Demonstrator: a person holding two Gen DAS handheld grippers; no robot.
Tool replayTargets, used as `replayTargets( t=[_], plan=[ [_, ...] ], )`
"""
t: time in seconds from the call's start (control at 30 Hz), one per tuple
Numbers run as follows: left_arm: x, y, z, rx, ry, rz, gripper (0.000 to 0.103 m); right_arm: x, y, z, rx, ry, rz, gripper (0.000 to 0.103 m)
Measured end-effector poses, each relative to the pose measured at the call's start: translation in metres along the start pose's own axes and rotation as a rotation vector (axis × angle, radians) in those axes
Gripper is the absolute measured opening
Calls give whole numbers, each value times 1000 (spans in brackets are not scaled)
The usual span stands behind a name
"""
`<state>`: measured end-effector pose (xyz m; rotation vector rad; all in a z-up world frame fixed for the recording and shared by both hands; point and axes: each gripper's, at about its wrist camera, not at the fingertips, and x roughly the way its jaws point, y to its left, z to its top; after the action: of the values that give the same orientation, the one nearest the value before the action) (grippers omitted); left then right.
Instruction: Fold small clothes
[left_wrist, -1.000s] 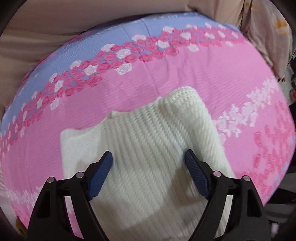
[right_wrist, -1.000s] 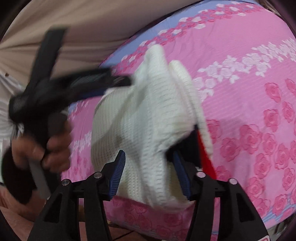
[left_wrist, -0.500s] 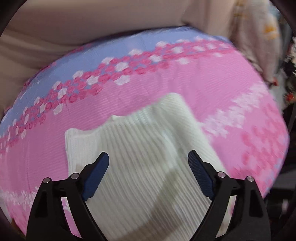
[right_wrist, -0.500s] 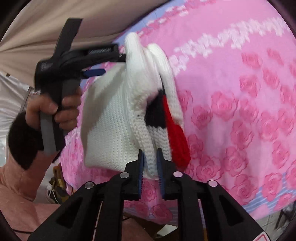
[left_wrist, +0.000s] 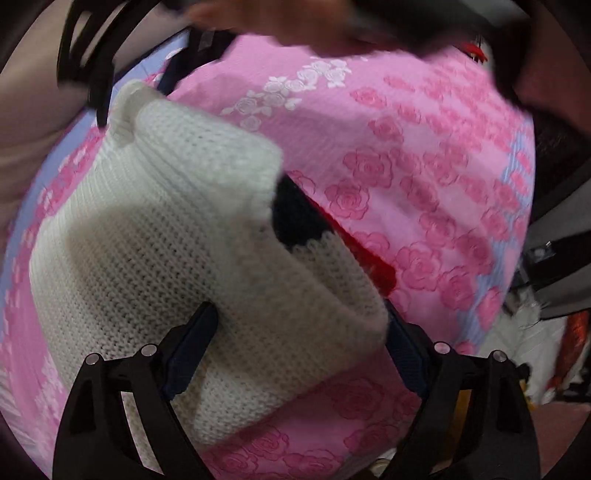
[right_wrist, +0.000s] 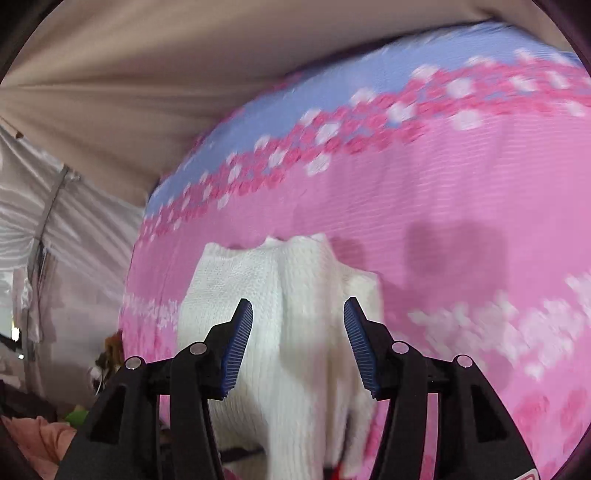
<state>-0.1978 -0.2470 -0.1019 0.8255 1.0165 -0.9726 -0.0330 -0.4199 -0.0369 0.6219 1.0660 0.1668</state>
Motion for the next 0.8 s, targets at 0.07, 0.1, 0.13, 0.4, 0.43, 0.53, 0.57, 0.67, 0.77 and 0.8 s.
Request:
replayTargets(
  t=[0.07,0.1,0.13,0.4,0.43,0.53,0.57,0.67,0.77,0.8],
  plan=[
    [6,-7,-1,31,-6,48,87,28,7,14,-71,69,-19,13],
    [7,-11,-2,43,-19,71,88,35,11,16,-102,76,-38,15],
    [8,-13,-3,44,-28,84,89,38,12,16,-115,70,-45,14],
    [6,-7,-5,18,-74,65,92,70,-33,20,24,46,12,13],
    [-3,1,-6,-1,-90,35,90,64,-35,21,52,38,27,14],
    [-38,31,-8,-109,-151,-31,90,30,-20,11,51,-24,30,24],
    [-54,48,-10,-159,-183,-46,90,12,-14,2,41,-63,25,28],
    [-83,103,-21,-315,-217,-34,91,-39,-2,-46,23,-161,17,45],
    [-74,157,-34,-472,-151,1,91,-68,0,-116,45,-188,-20,52],
    [-64,173,-39,-517,-109,10,91,-71,2,-136,50,-184,-19,52]
  ],
)
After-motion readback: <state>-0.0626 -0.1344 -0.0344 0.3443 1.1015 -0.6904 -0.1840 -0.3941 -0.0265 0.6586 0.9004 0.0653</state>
